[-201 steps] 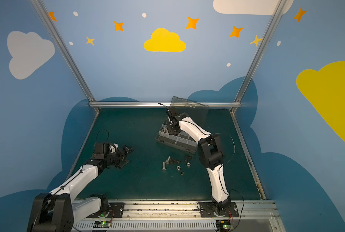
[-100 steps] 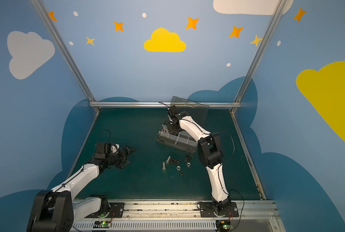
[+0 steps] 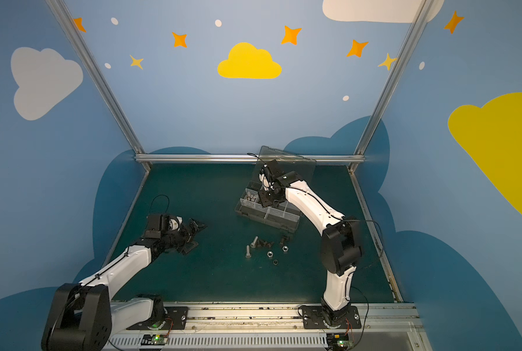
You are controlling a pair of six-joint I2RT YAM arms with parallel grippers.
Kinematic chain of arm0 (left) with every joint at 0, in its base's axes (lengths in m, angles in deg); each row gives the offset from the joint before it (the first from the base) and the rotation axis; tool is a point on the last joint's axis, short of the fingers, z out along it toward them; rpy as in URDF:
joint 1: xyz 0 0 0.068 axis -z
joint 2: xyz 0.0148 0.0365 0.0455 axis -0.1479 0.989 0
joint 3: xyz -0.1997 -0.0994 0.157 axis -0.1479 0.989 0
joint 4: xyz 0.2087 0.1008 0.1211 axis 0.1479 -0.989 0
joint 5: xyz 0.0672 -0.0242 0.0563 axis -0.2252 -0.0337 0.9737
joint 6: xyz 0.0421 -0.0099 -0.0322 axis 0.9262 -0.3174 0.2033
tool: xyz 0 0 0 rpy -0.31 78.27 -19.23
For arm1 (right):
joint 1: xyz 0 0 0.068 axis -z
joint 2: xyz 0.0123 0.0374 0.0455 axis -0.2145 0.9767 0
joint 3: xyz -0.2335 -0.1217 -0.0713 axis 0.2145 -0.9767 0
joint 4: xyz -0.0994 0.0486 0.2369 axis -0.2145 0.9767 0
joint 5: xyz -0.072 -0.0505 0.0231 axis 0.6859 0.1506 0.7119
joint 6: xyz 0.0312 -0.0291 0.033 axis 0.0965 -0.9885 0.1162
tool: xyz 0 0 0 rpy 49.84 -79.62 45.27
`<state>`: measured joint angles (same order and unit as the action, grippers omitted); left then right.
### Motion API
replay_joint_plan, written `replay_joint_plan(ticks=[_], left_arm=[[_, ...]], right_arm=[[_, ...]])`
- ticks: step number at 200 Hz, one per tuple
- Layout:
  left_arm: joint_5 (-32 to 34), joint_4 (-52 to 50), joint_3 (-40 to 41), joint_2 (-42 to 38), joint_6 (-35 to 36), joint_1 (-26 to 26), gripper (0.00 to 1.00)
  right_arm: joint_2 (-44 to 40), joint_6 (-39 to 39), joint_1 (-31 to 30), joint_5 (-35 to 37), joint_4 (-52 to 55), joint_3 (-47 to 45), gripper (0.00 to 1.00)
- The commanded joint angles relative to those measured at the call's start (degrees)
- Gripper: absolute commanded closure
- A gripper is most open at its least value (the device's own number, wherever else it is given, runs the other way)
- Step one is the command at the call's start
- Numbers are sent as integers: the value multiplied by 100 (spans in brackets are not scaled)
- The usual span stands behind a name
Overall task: Sort the screws and nuts into containers
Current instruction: Place the nut into the container, then pick up the nut from the bottom-center of the table.
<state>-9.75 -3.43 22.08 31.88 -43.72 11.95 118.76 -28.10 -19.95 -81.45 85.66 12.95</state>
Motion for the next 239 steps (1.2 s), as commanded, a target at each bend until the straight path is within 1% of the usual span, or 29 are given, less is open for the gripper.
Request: replay_joint_plan(ticks=[1,31,63,94,128,169,212,239], left_arm=[[31,148,-159,67,6,56,0],[42,232,-201,175,-9,135,0],[36,308,-221,312,-21,215,0],[52,300,-230,340,-35,263,0],[103,303,-230,344,-70,293,0],[109,335,-265,421,-85,350,0],[117,315,-269,431,-74,379,0],[121,308,-256,433,-72,392,0]], right_arm=[[-500,226,-17,-224,69,-554,43],[-1233,537,-109,-327,38,-1518,38],[-1854,965,-315,-388,-69,-2553,37],[-2208,1411,-696,-360,-162,-3419,36],[-2407,1873,-1164,-351,-265,-4122,36],[-2247,2189,-1506,-260,-468,-4479,36],[-1835,2271,-1738,-21,-631,-4449,36],[-1617,2288,-1785,79,-702,-4423,37]])
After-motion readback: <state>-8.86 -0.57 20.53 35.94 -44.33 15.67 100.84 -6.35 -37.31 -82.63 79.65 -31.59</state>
